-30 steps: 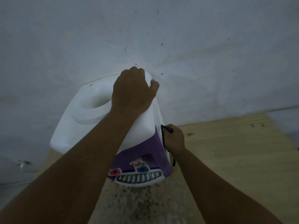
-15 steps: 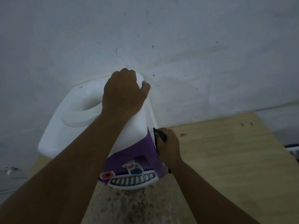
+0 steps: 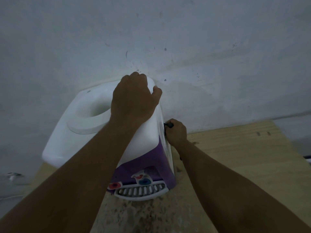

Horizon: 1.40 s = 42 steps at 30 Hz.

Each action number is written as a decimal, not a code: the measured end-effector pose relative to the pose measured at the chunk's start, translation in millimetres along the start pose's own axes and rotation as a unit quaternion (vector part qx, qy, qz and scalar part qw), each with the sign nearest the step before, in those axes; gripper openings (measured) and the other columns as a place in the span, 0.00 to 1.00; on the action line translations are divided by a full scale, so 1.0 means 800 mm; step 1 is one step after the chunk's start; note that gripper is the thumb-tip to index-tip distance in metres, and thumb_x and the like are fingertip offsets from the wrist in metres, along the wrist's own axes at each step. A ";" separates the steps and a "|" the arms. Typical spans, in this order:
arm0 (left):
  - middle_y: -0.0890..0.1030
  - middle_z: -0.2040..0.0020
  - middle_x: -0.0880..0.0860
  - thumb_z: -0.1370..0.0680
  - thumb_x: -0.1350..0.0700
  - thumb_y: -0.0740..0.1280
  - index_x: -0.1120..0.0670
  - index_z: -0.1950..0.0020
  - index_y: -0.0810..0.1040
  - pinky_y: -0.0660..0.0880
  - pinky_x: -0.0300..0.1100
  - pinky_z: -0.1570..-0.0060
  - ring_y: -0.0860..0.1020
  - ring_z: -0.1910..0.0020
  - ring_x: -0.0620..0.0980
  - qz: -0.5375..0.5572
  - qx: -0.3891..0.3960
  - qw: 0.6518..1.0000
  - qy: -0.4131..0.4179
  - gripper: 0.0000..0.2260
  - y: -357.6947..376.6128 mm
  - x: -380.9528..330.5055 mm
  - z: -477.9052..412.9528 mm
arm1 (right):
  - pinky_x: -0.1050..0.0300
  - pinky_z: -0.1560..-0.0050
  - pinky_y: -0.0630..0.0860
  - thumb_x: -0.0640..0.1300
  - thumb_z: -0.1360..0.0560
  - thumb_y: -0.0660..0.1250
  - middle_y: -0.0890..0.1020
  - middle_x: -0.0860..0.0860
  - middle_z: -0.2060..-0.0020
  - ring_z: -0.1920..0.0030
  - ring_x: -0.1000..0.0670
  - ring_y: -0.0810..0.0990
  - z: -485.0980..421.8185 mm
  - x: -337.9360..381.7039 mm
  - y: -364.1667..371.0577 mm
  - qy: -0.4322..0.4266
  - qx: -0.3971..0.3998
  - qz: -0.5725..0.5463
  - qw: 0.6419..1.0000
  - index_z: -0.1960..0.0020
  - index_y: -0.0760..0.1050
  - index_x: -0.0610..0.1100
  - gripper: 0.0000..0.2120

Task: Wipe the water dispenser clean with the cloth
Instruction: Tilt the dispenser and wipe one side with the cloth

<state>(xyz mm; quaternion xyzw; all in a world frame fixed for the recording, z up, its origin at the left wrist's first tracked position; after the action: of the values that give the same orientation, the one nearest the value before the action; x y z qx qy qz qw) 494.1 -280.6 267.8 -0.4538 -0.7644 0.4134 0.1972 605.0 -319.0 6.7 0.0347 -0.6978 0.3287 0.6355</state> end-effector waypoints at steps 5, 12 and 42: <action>0.77 0.55 0.52 0.24 0.45 0.62 0.57 0.53 0.76 0.65 0.42 0.55 0.73 0.54 0.52 0.004 0.001 1.000 -0.001 0.15 0.000 -0.001 0.001 | 0.71 0.72 0.64 0.36 0.25 0.65 0.78 0.49 0.66 0.70 0.61 0.70 0.025 -0.008 -0.003 -0.057 0.048 0.030 0.997 0.62 0.75 0.42 0.07; 0.77 0.57 0.52 0.24 0.45 0.62 0.57 0.54 0.76 0.69 0.44 0.55 0.73 0.56 0.51 0.003 -0.009 1.000 0.006 0.15 0.000 -0.001 0.002 | 0.71 0.73 0.65 0.36 0.25 0.64 0.80 0.47 0.66 0.70 0.57 0.72 0.020 -0.008 -0.004 -0.055 0.040 0.048 0.997 0.60 0.79 0.38 0.07; 0.76 0.59 0.52 0.24 0.45 0.63 0.57 0.57 0.75 0.66 0.42 0.58 0.72 0.58 0.51 -0.006 -0.012 1.000 0.018 0.15 0.002 -0.001 0.000 | 0.60 0.64 0.69 0.36 0.24 0.62 0.80 0.46 0.62 0.65 0.52 0.74 -0.006 -0.010 0.005 -0.018 0.024 0.068 0.997 0.56 0.79 0.35 0.08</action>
<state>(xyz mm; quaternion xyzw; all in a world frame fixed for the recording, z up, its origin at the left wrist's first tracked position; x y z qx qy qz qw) 495.6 -280.9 266.5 -0.4586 -0.7687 0.3946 0.2075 608.5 -316.1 -2.1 0.0082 -0.7018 0.3870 0.5980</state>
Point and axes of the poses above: each hand's wrist, its own z-axis away from the middle knuckle, its own y-axis out of the palm, x = y × z, the point moved 9 cm from there along -z, towards the middle knuckle
